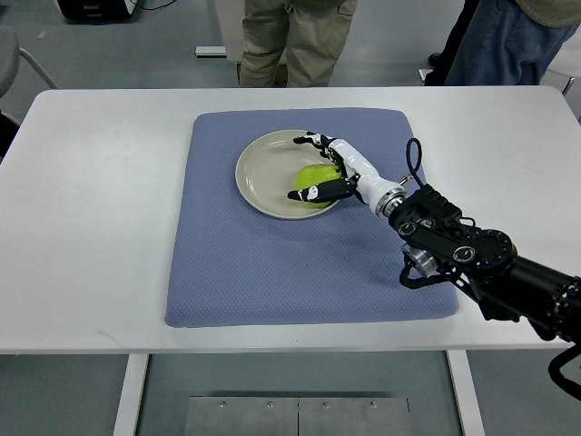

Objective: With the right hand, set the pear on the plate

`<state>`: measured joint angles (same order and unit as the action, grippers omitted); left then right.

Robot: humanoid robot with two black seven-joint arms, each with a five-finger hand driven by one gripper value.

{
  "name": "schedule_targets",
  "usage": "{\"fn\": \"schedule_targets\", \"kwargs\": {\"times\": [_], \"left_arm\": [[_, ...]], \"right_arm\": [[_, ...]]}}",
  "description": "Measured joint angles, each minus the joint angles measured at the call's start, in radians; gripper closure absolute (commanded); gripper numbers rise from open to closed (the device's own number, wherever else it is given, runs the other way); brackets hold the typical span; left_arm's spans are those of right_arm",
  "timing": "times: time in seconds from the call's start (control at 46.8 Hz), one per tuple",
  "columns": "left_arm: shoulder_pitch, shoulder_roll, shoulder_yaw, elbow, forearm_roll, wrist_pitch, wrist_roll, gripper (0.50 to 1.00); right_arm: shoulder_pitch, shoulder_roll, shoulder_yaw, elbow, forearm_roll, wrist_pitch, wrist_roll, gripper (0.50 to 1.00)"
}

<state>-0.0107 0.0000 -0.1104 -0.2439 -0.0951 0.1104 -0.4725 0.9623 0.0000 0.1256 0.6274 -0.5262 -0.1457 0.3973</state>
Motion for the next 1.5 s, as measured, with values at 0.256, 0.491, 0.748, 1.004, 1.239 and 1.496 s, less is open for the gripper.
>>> {"fn": "schedule_targets", "kwargs": {"times": [0.256,0.491,0.748,1.004,1.239,1.496], "left_arm": [[0.0,0.0,0.0,0.0,0.0,0.0,0.0,0.5],[0.0,0.0,0.0,0.0,0.0,0.0,0.0,0.5],[0.0,0.0,0.0,0.0,0.0,0.0,0.0,0.5],[0.0,0.0,0.0,0.0,0.0,0.0,0.0,0.5],[0.0,0.0,0.0,0.0,0.0,0.0,0.0,0.5],[0.0,0.0,0.0,0.0,0.0,0.0,0.0,0.5]], "right_arm": [[0.008,0.0,0.001,0.0,0.0,0.004,-0.001,0.5],[0.01,0.0,0.004,-0.001,0.001,0.014,0.0,0.5],[0.01,-0.084,0.051,0.0,0.022,0.04,0.0,0.5],[0.006,-0.185,0.069,0.0,0.071,0.054,0.0,0.502],[0.0,-0.245,0.074,-0.001,0.148,0.054,0.0,0.5],[-0.044,-0.273,0.248,-0.001,0.215,0.052,-0.087,0.5]]}}
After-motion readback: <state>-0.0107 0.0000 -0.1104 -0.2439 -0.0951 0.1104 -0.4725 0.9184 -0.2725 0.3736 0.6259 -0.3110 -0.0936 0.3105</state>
